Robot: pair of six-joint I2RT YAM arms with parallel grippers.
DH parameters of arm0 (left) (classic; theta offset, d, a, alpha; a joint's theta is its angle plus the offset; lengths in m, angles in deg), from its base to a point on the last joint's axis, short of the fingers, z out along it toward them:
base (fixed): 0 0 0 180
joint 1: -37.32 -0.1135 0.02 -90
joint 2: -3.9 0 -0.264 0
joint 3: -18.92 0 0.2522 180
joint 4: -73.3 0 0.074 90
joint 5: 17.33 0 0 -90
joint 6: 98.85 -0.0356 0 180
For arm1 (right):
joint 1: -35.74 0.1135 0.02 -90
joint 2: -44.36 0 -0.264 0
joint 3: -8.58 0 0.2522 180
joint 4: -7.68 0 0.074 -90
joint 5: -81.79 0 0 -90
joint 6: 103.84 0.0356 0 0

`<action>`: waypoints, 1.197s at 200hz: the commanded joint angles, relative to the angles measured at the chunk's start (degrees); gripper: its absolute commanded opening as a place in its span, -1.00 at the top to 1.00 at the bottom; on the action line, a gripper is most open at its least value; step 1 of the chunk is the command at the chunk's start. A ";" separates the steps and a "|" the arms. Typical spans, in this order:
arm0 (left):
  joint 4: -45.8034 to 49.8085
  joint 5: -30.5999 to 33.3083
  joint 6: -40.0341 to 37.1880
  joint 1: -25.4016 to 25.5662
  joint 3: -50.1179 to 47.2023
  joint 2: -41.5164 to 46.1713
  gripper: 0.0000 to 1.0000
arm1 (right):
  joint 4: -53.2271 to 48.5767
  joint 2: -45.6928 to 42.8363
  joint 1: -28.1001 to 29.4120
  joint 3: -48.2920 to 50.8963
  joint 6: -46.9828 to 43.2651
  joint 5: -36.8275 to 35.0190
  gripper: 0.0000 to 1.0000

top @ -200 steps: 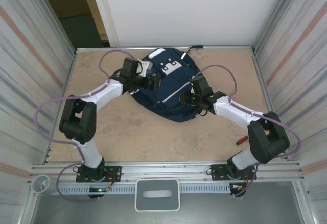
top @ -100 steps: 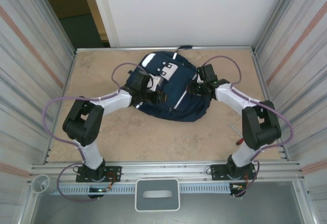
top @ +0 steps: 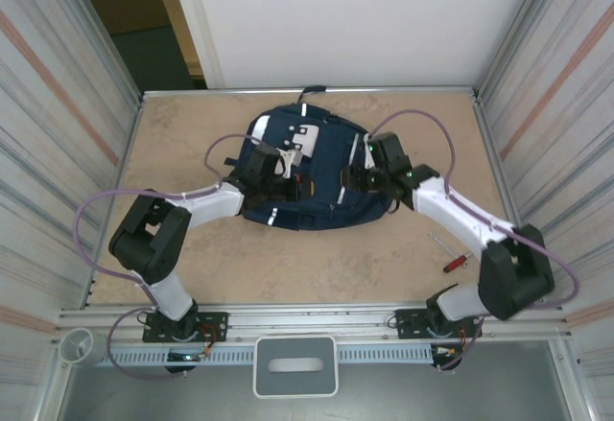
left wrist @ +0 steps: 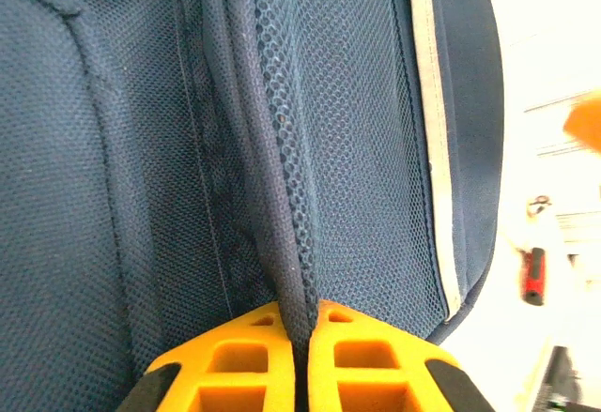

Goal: Pack books, pencil case, and school supplies into a backpack

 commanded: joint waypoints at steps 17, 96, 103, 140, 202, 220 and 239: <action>-10.09 -8.88 8.92 -1.73 -1.74 2.40 1.00 | 10.17 -5.78 7.66 11.35 6.53 -1.58 -0.11; -10.74 -10.30 9.65 -2.70 -2.37 2.81 1.00 | 21.25 3.54 16.11 14.91 7.51 -12.96 0.08; -10.67 -10.35 9.59 -2.70 -2.37 2.84 1.00 | 21.63 4.10 16.20 14.75 7.31 -13.64 0.11; -10.67 -10.36 9.13 -2.78 -2.71 2.88 1.00 | 22.46 6.41 16.51 12.69 6.55 -14.26 0.28; -11.34 -10.41 8.88 -3.46 -3.87 2.49 1.00 | 22.39 6.47 17.70 11.58 7.35 -16.69 0.44; -11.53 -10.52 8.85 -3.74 -4.08 2.30 1.00 | 23.65 6.26 17.91 12.07 7.46 -16.13 0.45; -11.89 -10.74 8.84 -3.79 -4.08 2.00 1.00 | 24.42 6.70 17.98 12.22 7.67 -16.71 0.46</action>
